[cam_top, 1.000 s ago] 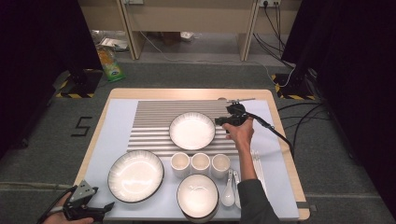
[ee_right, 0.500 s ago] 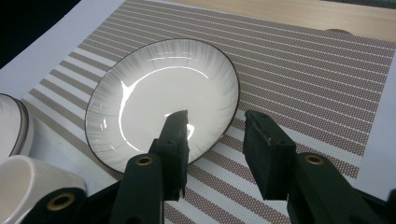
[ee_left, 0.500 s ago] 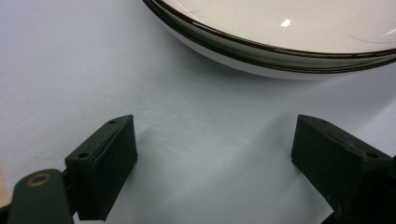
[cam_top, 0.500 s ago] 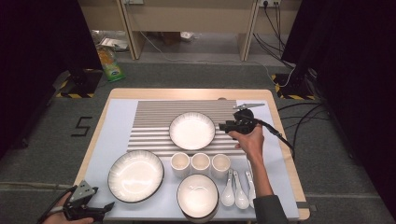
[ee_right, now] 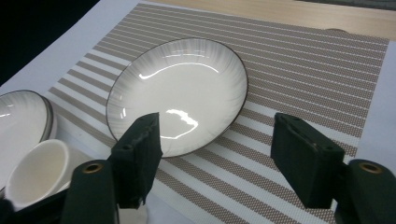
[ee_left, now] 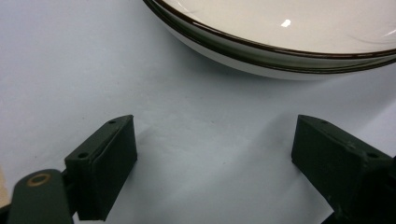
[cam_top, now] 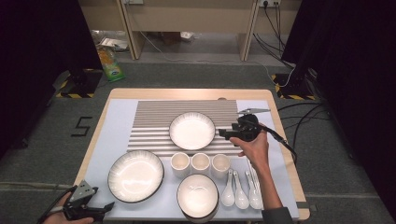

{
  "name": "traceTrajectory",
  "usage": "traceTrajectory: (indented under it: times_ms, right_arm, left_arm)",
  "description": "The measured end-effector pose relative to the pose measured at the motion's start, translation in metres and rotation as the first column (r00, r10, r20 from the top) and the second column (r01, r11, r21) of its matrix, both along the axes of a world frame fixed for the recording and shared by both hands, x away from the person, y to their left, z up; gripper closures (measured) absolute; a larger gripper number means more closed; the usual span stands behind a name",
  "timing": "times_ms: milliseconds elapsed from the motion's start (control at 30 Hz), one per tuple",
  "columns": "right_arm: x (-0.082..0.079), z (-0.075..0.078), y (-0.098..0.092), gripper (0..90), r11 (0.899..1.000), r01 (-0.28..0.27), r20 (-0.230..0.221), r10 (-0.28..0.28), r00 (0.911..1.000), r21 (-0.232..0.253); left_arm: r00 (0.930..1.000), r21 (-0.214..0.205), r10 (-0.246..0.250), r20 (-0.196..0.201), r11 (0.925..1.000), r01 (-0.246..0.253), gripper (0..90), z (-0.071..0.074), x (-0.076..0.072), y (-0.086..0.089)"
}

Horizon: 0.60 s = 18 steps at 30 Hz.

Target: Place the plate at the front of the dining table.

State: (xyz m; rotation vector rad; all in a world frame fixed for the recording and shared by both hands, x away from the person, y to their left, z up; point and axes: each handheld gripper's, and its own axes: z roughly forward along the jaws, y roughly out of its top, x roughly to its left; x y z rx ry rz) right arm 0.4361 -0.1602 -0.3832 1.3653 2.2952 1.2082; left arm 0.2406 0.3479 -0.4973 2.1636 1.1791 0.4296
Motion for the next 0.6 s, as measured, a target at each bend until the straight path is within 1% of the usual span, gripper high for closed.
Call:
traceTrajectory:
  times_ms: [67,133,167,300,367,400,500,600]
  right_arm:
    - [-0.006,0.002,0.001,29.2,1.000,-0.008,0.005,0.008,1.0000,0.003]
    - [-0.013,0.004,0.002,25.7,1.000,-0.024,0.019,0.024,0.9995,0.009]
    - [-0.016,0.005,0.002,24.2,0.999,-0.036,0.018,0.035,0.9992,0.012]
    - [-0.028,0.008,0.004,21.5,0.998,-0.065,0.032,0.065,0.9974,0.007]
    - [-0.035,0.009,0.003,21.4,0.996,-0.081,0.036,0.080,0.9961,0.031]
    - [-0.037,0.009,0.003,21.2,0.996,-0.085,0.040,0.083,0.9957,0.035]
    - [-0.046,0.010,0.003,21.2,0.996,-0.092,0.050,0.091,0.9946,0.011]
    - [-0.054,0.010,0.004,21.3,0.994,-0.105,0.051,0.105,0.9932,0.009]
  left_arm:
    - [1.0000,-0.001,0.001,0.000,1.0000,-0.001,12.8,0.000,0.000,0.000]
    - [1.0000,-0.003,0.003,0.002,1.0000,-0.003,12.8,0.000,0.000,0.000]
    - [1.0000,-0.003,0.003,0.002,1.0000,-0.003,12.8,0.000,0.000,0.000]
    - [1.0000,-0.003,0.002,-0.001,1.0000,-0.002,12.8,0.000,0.000,0.000]
    - [1.0000,-0.004,0.003,-0.001,1.0000,-0.003,12.8,0.000,0.000,0.000]
    - [1.0000,-0.003,0.001,0.001,1.0000,-0.001,12.8,0.000,0.000,0.000]
    - [1.0000,-0.005,0.003,0.000,1.0000,-0.003,12.8,0.000,0.000,0.000]
    - [1.0000,-0.004,0.003,-0.002,1.0000,-0.003,12.8,0.000,0.000,0.000]
